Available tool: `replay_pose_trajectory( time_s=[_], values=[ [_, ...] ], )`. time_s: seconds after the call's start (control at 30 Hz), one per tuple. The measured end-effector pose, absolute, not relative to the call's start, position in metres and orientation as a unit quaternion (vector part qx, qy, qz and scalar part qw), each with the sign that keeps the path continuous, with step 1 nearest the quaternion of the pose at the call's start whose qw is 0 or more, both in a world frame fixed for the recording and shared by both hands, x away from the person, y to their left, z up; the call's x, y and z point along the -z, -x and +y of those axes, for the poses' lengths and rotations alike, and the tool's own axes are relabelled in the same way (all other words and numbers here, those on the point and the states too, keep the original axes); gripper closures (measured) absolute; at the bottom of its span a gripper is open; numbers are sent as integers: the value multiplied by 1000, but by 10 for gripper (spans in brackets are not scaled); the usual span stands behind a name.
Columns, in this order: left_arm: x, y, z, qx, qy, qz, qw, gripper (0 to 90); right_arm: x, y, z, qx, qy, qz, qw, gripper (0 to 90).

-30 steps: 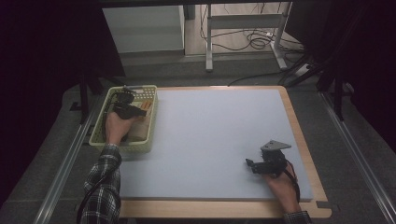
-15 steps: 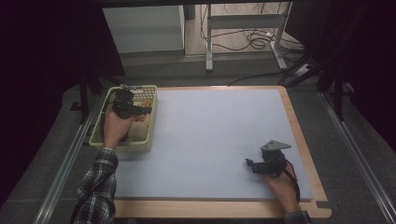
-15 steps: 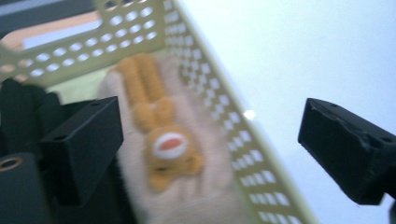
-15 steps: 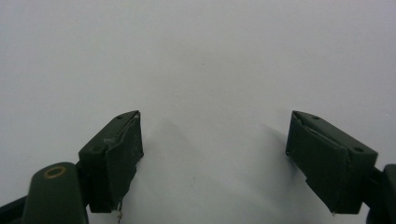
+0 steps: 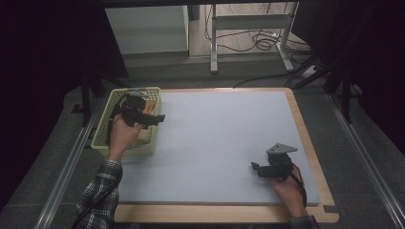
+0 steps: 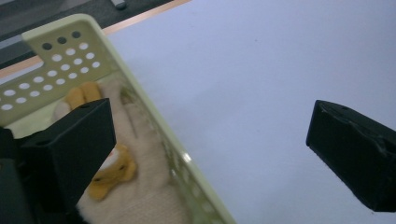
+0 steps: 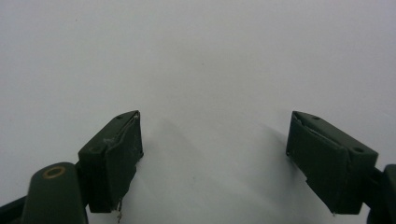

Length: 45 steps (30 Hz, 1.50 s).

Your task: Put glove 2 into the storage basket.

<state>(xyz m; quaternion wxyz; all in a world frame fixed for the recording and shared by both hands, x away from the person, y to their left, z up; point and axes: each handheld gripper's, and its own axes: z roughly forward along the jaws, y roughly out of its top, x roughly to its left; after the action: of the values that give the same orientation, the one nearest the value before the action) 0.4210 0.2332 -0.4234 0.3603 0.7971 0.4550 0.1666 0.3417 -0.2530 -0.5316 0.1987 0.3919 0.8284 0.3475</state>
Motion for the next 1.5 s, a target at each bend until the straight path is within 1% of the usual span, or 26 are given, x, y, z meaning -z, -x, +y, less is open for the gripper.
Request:
replay_pose_trajectory(
  time_s=[0.37,0.7,0.8,1.03,1.2,1.5],
  values=[
    [428,-403,207,-159,-811,415,380,14,532,-342,-253,-348,-392,828,198,182],
    [430,-371,173,-161,-825,362,404,11,532,-341,-253,-347,-393,828,197,181],
    [435,-363,164,-163,-832,348,401,10,531,-341,-253,-347,-393,828,197,182],
    [456,-346,146,-150,-837,331,410,9,531,-341,-253,-347,-394,828,197,182],
    [478,-336,138,-141,-841,324,410,10,531,-341,-253,-347,-393,828,198,182],
    [518,-325,136,-119,-844,333,403,10,531,-341,-253,-347,-392,829,199,181]
  ],
)
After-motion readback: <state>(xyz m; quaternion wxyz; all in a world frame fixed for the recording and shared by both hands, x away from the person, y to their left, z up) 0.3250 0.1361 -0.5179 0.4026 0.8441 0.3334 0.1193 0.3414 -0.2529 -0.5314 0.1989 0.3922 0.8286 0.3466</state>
